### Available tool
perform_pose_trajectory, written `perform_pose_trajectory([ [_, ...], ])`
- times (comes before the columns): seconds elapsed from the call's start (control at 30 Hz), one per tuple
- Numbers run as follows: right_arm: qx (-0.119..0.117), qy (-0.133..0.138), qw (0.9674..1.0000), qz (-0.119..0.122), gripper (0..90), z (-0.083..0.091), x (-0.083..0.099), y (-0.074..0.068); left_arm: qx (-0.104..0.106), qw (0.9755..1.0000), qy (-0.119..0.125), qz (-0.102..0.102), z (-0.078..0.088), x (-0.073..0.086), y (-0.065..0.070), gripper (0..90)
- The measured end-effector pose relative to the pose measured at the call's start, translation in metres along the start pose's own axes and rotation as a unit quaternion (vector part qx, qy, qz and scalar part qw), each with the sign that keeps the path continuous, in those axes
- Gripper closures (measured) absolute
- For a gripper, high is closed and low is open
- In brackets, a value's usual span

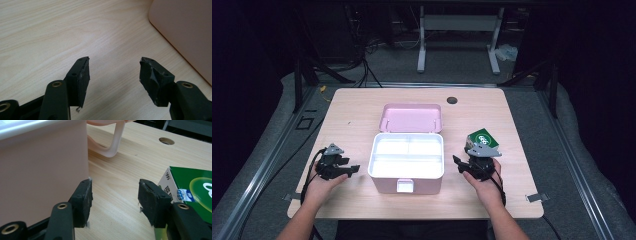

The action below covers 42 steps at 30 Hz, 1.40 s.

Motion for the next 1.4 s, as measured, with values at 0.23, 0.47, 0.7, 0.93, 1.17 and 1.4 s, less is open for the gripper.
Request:
perform_pose_trajectory([
  [0.23,-0.003,-0.035,0.9990,-0.027,37.4,-0.004,0.007,0.001,-0.001,0.9999,0.010,-0.003,0.004,-0.002,0.003,43.4],
  [0.47,0.010,-0.040,0.9990,-0.016,31.2,-0.003,0.005,-0.001,-0.005,0.9998,0.016,-0.014,0.008,-0.001,0.006,43.6],
  [0.7,0.013,-0.040,0.9988,-0.023,21.3,-0.006,0.003,0.002,0.017,0.9996,0.019,-0.006,0.006,-0.002,0.008,45.0],
  [0.93,0.031,-0.038,0.9987,-0.011,19.2,-0.001,0.002,0.005,0.010,0.9997,0.017,-0.010,0.010,-0.003,0.008,47.5],
  [1.17,0.046,-0.041,0.9980,-0.017,28.6,0.001,0.000,0.005,0.027,0.9996,-0.004,-0.012,0.013,-0.002,0.014,51.7],
  [1.4,0.002,-0.067,0.9965,-0.049,44.1,-0.001,0.007,0.003,0.041,0.9991,-0.003,-0.012,0.016,-0.007,0.021,53.7],
])
Point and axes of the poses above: each handheld gripper's, and its own axes: z roughly backward along the jaws, x roughly out of its underside, y roughly to its right, the point moved 9 cm from there along -z, roughly forward along the jaws, and after that the axes turned 5 degrees about x, right-handed, at the moved point
